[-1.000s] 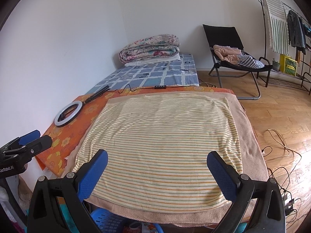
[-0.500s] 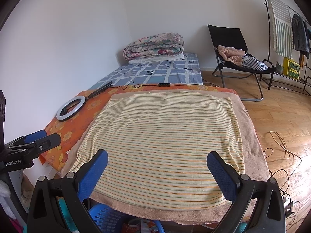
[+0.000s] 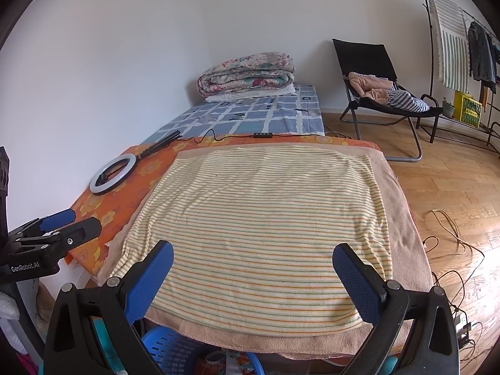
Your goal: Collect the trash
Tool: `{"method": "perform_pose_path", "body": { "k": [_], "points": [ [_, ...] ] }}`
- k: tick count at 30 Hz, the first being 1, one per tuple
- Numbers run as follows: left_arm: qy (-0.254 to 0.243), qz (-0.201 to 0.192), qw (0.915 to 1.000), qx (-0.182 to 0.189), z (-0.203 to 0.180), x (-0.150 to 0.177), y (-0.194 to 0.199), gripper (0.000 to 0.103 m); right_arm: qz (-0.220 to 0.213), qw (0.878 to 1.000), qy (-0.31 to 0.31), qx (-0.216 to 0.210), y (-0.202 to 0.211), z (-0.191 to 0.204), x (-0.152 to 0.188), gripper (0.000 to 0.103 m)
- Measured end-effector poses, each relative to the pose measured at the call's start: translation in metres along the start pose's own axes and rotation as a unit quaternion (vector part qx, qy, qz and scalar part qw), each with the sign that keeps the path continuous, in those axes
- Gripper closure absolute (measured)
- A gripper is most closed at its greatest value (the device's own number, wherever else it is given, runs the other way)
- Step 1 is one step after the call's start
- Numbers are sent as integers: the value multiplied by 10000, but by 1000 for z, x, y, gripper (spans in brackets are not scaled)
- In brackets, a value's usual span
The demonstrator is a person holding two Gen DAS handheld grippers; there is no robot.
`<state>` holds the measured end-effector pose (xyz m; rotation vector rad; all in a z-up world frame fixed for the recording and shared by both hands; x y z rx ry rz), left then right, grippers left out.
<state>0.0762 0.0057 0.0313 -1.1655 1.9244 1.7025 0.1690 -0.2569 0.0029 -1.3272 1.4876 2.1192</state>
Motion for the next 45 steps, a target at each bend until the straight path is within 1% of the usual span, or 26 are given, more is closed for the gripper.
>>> {"method": "perform_pose_path", "body": {
  "k": [45],
  "points": [
    [-44,-12,10000,10,5,0,-1,0,56,10000,57,-15,-6,3,3,0]
  ]
}}
Point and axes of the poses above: each gripper's, at about its wrist camera, not at the fingertips, and y roughly against the way its jaws point, z to its left, x to its underside, the point moved 5 cm from there along -y, roughly the way its jaws point, and after that the axes turned 8 degrees about y, right-handed, at the moved point
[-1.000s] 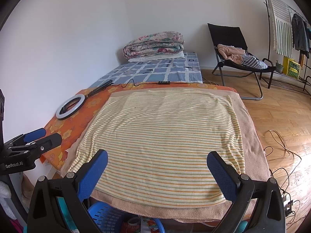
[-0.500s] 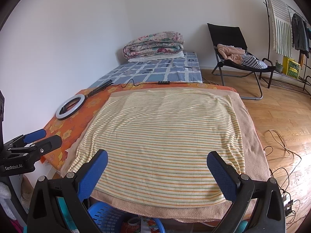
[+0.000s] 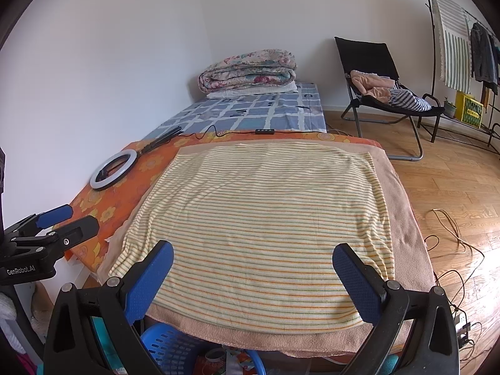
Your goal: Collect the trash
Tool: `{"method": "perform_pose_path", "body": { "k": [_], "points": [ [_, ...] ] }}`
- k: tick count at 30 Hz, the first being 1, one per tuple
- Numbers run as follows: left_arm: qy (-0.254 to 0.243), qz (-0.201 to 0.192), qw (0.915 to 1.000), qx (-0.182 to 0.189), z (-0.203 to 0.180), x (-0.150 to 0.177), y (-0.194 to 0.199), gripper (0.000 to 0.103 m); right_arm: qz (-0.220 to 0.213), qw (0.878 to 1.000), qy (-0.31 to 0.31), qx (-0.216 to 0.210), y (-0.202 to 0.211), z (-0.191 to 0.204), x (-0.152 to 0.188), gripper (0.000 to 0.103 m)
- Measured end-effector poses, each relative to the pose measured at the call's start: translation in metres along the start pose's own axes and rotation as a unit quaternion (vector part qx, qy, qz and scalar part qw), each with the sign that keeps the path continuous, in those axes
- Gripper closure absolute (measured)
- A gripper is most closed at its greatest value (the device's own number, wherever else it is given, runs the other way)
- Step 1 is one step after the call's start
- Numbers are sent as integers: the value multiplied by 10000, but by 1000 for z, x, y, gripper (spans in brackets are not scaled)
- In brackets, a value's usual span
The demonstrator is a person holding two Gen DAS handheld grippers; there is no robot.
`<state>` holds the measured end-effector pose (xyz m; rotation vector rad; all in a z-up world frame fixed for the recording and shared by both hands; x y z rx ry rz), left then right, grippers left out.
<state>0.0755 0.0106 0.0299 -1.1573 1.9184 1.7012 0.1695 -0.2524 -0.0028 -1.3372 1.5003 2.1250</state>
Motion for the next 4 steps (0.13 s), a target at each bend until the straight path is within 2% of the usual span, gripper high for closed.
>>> {"method": "perform_pose_path", "body": {
  "k": [4],
  "points": [
    [18,41,10000,-34,4,-1,1,0,10,10000,-14,-7,-1,-1,1,0]
  ]
}}
Point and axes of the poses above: each gripper's, at about its wrist camera, not at the fingertips, and y roughly against the way its jaws point, z to its left, x to its underside, the point moved 5 cm from there along -y, roughly the way its jaws point, and after that the axes turned 8 degrees about y, right-handed, at the moved point
